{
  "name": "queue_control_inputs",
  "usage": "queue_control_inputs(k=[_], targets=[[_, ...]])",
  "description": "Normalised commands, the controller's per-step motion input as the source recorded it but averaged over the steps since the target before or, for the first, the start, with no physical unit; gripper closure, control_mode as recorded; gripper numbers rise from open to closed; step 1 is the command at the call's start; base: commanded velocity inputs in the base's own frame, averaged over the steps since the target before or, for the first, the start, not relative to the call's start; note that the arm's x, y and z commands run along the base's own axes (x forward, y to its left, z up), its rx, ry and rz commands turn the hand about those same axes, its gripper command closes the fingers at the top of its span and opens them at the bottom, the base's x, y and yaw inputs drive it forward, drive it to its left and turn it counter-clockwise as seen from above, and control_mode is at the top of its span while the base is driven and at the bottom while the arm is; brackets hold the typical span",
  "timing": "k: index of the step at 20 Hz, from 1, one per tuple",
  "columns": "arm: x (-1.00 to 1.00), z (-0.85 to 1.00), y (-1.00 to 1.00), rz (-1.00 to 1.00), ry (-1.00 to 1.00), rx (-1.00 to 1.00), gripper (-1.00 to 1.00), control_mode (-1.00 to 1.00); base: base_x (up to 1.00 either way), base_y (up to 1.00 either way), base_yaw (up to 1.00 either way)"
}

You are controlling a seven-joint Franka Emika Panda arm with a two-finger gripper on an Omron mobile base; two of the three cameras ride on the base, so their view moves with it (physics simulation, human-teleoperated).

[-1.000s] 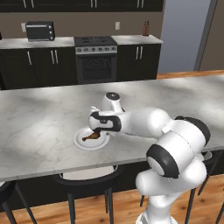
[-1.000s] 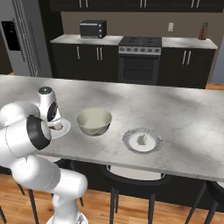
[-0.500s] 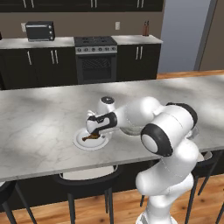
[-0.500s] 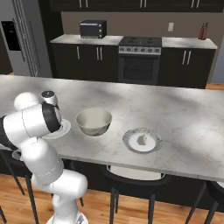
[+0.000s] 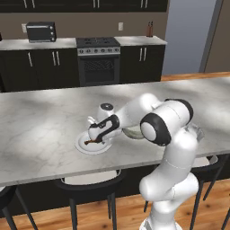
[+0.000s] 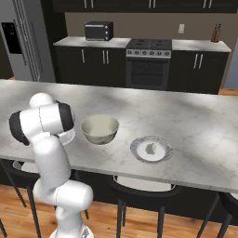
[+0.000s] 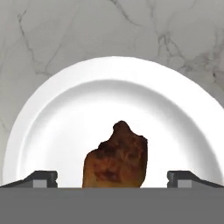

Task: Pick the chicken drumstick and garlic from their plates and place them in the bowl. Then put the bowl in the fridge.

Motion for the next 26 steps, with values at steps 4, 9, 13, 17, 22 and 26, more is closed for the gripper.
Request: queue_control_inputs(k=[4,9,13,17,22,26], targets=[[0.1,-0.25,0.04,0.0,0.01,0.0,-1.0,-1.0,0.0,0.0,0.0],[0.03,-0.3,0.06,0.0,0.05,0.0,-1.0,-1.0,0.0,0.0,0.0],[0.11,-0.27,0.03,0.0,0.08,-0.02,1.0,-1.0,0.0,0.0,0.0],[0.04,-0.14,0.0,0.0,0.17,-0.08,1.0,-1.0,0.0,0.0,0.0],[-0.05,0.28,-0.12,0.05,0.06,-0.01,1.0,-1.0,0.0,0.0,0.0],[-0.11,0.74,-0.13,0.15,0.0,0.01,1.0,-1.0,0.0,0.0,0.0]])
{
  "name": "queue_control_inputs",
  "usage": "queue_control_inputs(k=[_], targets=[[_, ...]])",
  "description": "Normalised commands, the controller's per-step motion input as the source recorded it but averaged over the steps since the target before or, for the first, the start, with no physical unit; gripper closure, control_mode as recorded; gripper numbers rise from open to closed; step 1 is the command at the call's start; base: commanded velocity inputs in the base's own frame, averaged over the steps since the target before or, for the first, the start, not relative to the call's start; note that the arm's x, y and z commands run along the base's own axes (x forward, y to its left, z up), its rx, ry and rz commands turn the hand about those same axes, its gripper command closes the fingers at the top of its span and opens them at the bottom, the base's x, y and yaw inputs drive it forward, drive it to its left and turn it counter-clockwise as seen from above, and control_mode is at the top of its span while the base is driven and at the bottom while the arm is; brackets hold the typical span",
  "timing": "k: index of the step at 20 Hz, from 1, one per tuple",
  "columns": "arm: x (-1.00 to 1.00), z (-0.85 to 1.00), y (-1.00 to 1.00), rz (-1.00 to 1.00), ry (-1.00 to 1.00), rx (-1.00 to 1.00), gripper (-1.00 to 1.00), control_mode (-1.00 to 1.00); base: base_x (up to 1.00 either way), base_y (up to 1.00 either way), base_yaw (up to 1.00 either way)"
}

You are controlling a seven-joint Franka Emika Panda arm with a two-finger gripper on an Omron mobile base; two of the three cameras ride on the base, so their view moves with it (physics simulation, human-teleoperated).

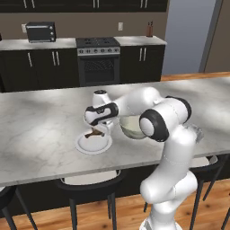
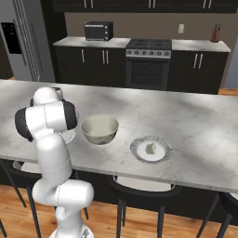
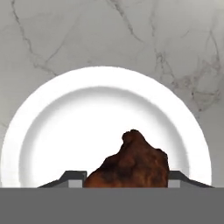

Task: Pick the chicken drumstick and garlic from their plates and place them in the bowl. Then put the bowl in the fridge.

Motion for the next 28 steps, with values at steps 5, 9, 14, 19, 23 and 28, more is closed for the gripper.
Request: queue_control_inputs(k=[5,9,14,19,23,28], targets=[[-0.25,0.69,-0.37,0.15,-0.02,0.0,1.0,-1.0,0.0,0.0,0.0],[-0.08,0.47,-0.61,0.04,-0.02,0.0,1.0,-1.0,0.0,0.0,0.0],[0.03,0.29,-0.74,0.0,0.02,-0.02,1.0,-1.0,0.0,0.0,0.0],[0.07,0.06,-0.86,0.0,0.07,0.0,1.0,-1.0,0.0,0.0,0.0],[0.12,-0.07,-0.84,0.0,0.11,0.0,1.0,-1.0,0.0,0.0,0.0],[0.22,-0.41,-0.62,0.0,0.07,0.0,1.0,-1.0,0.0,0.0,0.0]])
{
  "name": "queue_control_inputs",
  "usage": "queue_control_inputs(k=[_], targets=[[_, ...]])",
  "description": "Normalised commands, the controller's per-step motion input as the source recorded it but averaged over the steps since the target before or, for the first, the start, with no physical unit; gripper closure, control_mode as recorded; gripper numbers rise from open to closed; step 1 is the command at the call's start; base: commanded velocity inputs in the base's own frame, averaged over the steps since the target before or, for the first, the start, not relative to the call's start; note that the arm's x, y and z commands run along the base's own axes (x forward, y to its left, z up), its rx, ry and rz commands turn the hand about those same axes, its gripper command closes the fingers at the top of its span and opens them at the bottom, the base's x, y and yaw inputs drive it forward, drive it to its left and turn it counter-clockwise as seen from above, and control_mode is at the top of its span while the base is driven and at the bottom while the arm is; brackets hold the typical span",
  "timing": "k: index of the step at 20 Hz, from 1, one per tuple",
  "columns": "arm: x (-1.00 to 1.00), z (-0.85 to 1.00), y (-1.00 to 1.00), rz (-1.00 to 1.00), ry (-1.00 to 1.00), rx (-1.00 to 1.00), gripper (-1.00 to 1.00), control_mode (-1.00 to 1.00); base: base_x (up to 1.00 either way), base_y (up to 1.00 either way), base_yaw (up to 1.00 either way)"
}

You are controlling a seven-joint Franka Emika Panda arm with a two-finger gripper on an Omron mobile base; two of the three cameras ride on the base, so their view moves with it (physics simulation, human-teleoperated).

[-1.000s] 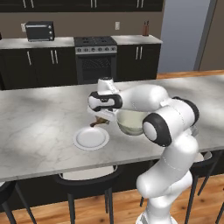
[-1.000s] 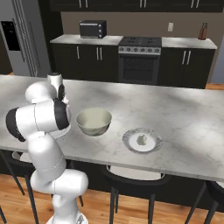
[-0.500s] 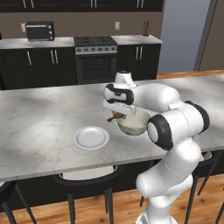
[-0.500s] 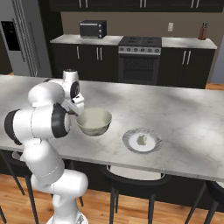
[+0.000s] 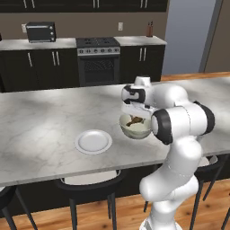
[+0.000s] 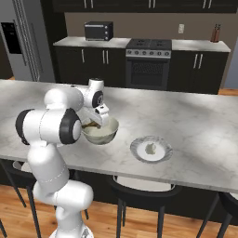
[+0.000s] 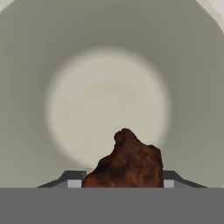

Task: Pick the chicken drumstick and garlic from their plates and place them in the bowl. Then put the bowl in the fridge.

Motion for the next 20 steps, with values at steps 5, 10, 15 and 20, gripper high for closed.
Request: queue_control_inputs(k=[5,10,15,20], targets=[[0.46,-0.42,-0.33,-0.05,0.08,0.02,1.0,-1.0,0.0,0.0,0.0],[0.15,-0.39,-0.06,-0.06,0.0,0.01,1.0,-1.0,0.0,0.0,0.0],[0.12,-0.2,0.0,-0.04,0.0,0.0,-1.0,-1.0,0.0,0.0,0.0],[0.13,-0.02,0.0,0.0,0.0,0.0,-1.0,-1.0,0.0,0.0,0.0]])
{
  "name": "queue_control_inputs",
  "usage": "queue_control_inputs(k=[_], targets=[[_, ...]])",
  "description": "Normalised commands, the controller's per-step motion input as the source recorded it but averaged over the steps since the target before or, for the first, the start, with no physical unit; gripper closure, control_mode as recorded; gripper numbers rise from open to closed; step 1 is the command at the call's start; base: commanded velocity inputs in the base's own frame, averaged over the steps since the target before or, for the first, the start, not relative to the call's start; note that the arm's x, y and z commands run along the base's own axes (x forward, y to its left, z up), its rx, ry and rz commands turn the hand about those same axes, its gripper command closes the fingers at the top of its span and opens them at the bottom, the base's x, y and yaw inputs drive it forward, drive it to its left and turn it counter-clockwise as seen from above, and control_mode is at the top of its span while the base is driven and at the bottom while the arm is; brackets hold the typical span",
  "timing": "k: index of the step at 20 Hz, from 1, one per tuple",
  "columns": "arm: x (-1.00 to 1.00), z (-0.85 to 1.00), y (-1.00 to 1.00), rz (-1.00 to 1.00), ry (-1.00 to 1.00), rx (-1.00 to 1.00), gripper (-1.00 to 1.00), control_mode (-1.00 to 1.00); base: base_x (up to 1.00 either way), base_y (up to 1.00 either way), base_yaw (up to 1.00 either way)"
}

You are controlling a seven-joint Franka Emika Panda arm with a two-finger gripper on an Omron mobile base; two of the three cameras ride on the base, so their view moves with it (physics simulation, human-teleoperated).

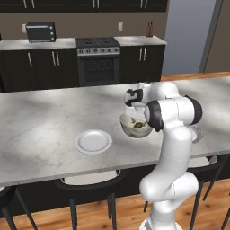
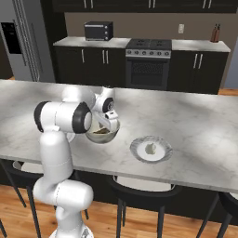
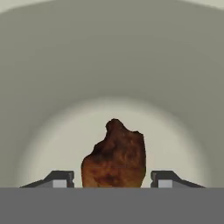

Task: Pick the chicken drumstick and garlic from their plates and place them in the bowl. Then put the bowl in the fridge.

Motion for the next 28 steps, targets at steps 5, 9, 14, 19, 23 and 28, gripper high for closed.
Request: queue_control_inputs(k=[5,9,14,19,23,28], targets=[[0.06,0.21,0.0,0.0,0.0,0.0,-1.0,-1.0,0.0,0.0,0.0],[-0.07,0.64,0.0,0.0,-0.01,0.0,-1.0,-1.0,0.0,0.0,0.0],[-0.32,0.7,-0.09,0.08,-0.05,0.01,-1.0,-1.0,0.0,0.0,0.0],[-0.37,0.25,-0.63,0.15,-0.07,0.0,-1.0,-1.0,0.0,0.0,0.0],[-0.39,0.03,-0.78,0.2,-0.03,0.0,-1.0,-1.0,0.0,0.0,0.0],[-0.42,0.0,-0.8,0.22,-0.03,0.0,-1.0,-1.0,0.0,0.0,0.0]])
